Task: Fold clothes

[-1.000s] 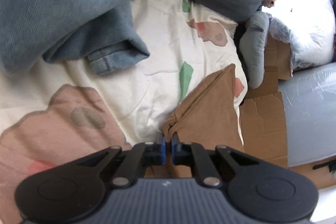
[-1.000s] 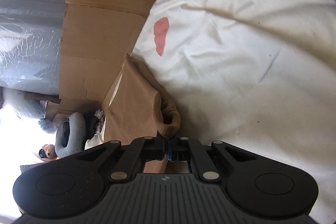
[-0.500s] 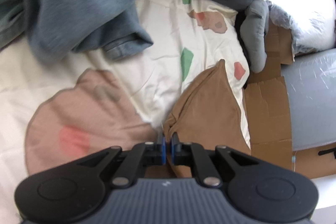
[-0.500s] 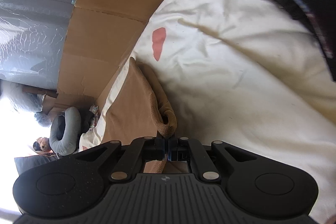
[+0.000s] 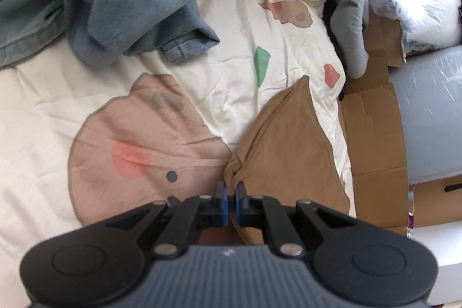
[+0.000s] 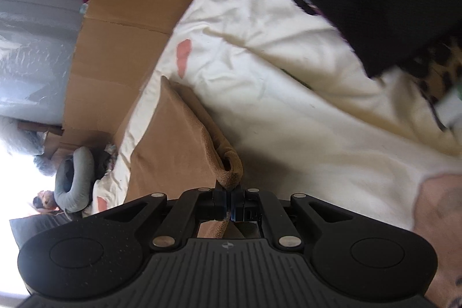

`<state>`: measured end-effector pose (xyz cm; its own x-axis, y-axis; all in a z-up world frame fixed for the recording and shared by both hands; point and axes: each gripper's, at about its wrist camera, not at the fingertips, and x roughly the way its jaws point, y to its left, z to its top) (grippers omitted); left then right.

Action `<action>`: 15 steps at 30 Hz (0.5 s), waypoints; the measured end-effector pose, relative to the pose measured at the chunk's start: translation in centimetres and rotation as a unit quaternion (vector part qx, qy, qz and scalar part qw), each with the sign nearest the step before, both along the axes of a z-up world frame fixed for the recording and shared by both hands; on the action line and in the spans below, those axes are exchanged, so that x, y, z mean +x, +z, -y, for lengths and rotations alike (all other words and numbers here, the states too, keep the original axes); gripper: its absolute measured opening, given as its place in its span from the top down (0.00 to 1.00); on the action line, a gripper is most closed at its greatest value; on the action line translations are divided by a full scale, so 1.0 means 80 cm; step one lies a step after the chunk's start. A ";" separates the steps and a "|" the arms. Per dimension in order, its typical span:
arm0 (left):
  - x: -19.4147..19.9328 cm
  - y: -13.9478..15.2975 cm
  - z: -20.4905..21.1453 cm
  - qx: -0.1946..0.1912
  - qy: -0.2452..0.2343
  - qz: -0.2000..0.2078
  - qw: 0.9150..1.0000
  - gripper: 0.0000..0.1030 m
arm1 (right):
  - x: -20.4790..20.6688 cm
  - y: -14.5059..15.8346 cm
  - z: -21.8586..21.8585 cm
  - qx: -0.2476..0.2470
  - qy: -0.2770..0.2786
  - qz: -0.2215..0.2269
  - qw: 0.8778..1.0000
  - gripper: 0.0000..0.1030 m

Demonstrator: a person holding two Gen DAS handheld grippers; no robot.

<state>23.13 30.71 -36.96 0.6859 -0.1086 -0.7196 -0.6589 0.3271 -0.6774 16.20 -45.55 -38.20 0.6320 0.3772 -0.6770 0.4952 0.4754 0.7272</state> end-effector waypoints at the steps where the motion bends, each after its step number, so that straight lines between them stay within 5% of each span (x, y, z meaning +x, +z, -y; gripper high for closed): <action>1: -0.001 0.000 0.001 -0.001 0.000 -0.003 1.000 0.95 | -0.002 0.001 0.000 -0.002 0.000 -0.004 1.000 0.99; 10: 0.005 -0.016 0.007 0.005 -0.019 -0.035 0.999 0.95 | 0.004 -0.007 -0.008 -0.033 0.016 -0.051 0.998 0.96; 15: 0.008 -0.026 0.005 0.009 -0.030 -0.042 0.999 0.95 | -0.002 0.002 -0.005 -0.071 0.032 -0.067 0.995 0.80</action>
<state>23.76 30.33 -39.04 0.6158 -0.1330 -0.7766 -0.6923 0.3793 -0.6139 16.04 -45.19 -38.00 0.5107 0.3085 -0.8025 0.5479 0.6025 0.5803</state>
